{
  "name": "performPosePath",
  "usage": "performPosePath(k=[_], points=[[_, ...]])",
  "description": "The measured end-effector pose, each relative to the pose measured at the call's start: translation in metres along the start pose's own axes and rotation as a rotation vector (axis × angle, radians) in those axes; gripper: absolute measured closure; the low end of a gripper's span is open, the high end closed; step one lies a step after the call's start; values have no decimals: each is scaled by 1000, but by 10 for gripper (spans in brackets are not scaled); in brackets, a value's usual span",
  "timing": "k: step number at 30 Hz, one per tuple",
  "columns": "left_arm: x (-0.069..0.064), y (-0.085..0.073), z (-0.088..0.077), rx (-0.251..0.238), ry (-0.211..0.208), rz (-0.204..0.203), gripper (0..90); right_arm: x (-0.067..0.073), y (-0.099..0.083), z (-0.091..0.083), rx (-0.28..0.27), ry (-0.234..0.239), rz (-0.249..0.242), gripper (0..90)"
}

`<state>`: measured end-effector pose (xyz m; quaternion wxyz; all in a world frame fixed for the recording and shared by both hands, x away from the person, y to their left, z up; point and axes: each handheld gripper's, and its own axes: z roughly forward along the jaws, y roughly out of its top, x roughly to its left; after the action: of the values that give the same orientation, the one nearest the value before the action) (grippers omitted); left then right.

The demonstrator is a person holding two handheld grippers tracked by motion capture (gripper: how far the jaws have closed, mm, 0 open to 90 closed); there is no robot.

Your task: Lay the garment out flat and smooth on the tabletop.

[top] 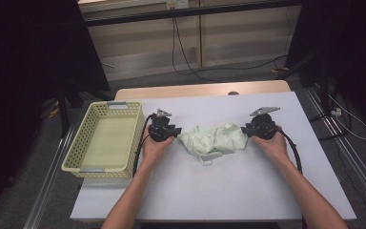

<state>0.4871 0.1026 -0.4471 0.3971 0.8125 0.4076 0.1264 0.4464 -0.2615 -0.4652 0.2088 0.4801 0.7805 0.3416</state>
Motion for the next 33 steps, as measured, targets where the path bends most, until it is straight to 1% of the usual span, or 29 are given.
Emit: performPosePath(k=[1, 2, 3, 4, 5, 8, 9, 11, 12, 13, 14, 15, 16, 17, 18, 19, 20, 21, 23, 24, 28, 29, 30, 31, 32, 33], points=[[2, 0, 1, 3, -24, -16, 645, 0, 0, 0, -5, -5, 10, 682], [3, -1, 3, 7, -28, -16, 656, 0, 0, 1, -2, 2, 20, 731], [3, -2, 5, 19, -19, -10, 660, 0, 1, 1, -3, 15, 15, 787], [3, -3, 7, 24, -28, -14, 660, 1, 1, 1, 0, 26, 12, 846], [3, -3, 8, 30, -30, -13, 659, 2, 1, 2, -2, 35, 2, 872], [3, -5, 12, 42, -18, -7, 634, 4, 2, 2, -2, 9, -10, 883], [3, -5, 13, 45, -23, -8, 633, 3, 3, 2, -3, -10, -13, 884], [2, -6, 14, 46, -27, -1, 649, -1, 2, 2, -8, -22, -2, 885], [1, -6, 15, 46, -47, 6, 680, -4, 1, 0, -11, -27, 1, 885], [1, -6, 14, 54, -61, 10, 730, -6, 1, -1, -15, -35, 7, 885], [1, -6, 13, 67, -64, 19, 755, -8, 1, -3, -19, -36, 15, 886], [-1, -6, 14, 65, -76, 23, 818, -10, 1, -4, -24, -41, 17, 886], [-2, -5, 13, 72, -68, 38, 854, -12, 1, -6, -30, -47, 19, 886], [-4, -4, 12, 75, -67, 36, 866, -14, 1, -8, -37, -51, 24, 885], [-4, -4, 11, 79, -80, 36, 871, -15, 2, -9, -40, -55, 27, 886], [-5, -3, 10, 79, -71, 38, 873, -16, 2, -10, -42, -54, 32, 886], [-5, -3, 8, 72, -66, 25, 873, -17, 3, -11, -49, -58, 32, 886], [-4, -2, 4, 65, -65, 22, 873, -17, 3, -12, -54, -57, 30, 885], [-3, 2, -4, 39, -47, 8, 873, -16, 4, -12, -65, -55, 27, 885], [-3, 4, -9, 28, -51, 2, 874, -16, 5, -13, -69, -55, 26, 886], [-1, 12, -25, -3, -19, -1, 873, -14, 11, -12, -94, -54, 16, 885], [1, 13, -27, -17, -10, -12, 873, -13, 13, -12, -99, -57, 17, 885], [3, 13, -27, -21, -9, -20, 873, -13, 15, -10, -106, -55, 14, 885], [3, 13, -27, -21, -9, -20, 872, -13, 16, -9, -107, -58, 14, 885], [8, 14, -24, -21, -11, -39, 871, -12, 18, -7, -107, -65, 12, 885], [9, 14, -20, -21, -15, -41, 871, -12, 19, -5, -107, -69, 14, 885]])
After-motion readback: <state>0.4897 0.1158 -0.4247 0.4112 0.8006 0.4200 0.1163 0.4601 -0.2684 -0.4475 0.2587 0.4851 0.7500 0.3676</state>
